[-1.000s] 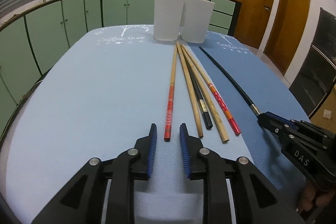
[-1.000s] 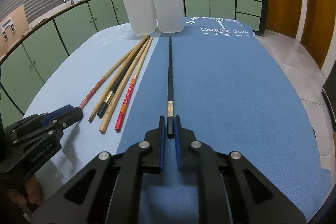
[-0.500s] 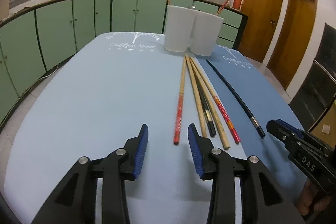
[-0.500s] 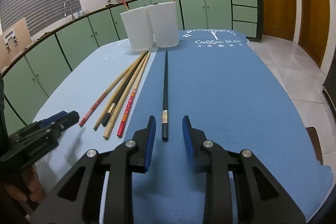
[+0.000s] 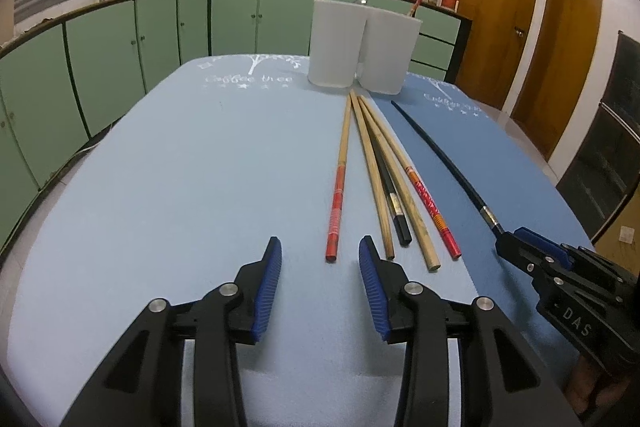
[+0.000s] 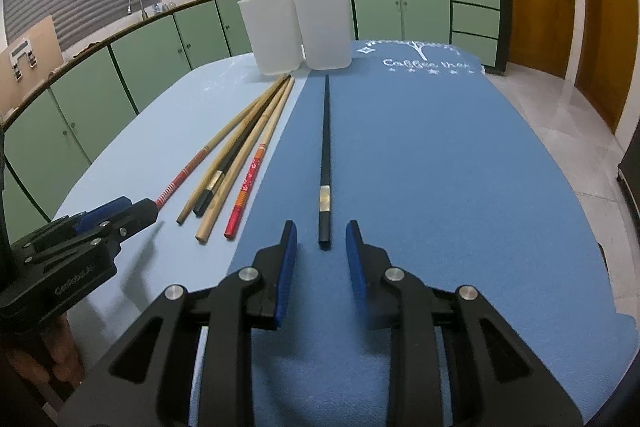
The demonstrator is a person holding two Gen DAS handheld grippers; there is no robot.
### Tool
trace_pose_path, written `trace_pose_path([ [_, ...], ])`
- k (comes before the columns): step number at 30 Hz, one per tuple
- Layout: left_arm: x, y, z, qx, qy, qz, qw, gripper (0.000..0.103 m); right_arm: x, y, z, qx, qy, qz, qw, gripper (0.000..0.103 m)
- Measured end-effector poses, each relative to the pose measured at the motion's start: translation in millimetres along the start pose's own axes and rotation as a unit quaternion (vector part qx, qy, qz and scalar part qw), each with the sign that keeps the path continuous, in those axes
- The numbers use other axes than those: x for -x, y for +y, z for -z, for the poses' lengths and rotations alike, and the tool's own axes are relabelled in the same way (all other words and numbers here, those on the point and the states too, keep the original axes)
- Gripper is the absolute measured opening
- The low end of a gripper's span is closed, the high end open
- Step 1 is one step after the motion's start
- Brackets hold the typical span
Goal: Organize utensils
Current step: 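Close the left tool on a red-patterned chopstick while the right tool holds the black one, then lift both chopsticks and carry them toward the white utensil holder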
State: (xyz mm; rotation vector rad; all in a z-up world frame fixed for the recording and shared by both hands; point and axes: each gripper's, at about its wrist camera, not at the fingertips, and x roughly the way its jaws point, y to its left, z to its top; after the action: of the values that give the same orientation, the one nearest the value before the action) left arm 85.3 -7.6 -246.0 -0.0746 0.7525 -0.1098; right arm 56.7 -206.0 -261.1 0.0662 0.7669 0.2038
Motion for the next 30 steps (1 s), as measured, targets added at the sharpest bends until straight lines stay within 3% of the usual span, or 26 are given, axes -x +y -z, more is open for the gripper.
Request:
trace_pose_path([
  [9,-1,4,0,0.010,-0.001,0.009,0.9999,0.040,-5,0,-3,0.006,0.005,0.012,1.000,0.022],
  [19,-8,-4,-3,-0.014,0.011,-0.008,0.9998,0.038,-7,-1,-3,0.003,0.007,0.012,1.000,0.022],
  [22,-12,-8,-7,-0.020,0.016,-0.014,0.9996,0.031,-7,-1,-3,0.004,0.008,0.015,1.000,0.022],
  [27,-17,-17,-9,-0.044,0.021,-0.015,0.9987,0.006,-9,-1,-5,0.005,0.011,0.021,1.000,0.019],
  [30,-16,-21,-7,-0.055,0.019,-0.017,0.9982,0.006,-11,0,-7,0.010,0.015,0.032,0.999,0.010],
])
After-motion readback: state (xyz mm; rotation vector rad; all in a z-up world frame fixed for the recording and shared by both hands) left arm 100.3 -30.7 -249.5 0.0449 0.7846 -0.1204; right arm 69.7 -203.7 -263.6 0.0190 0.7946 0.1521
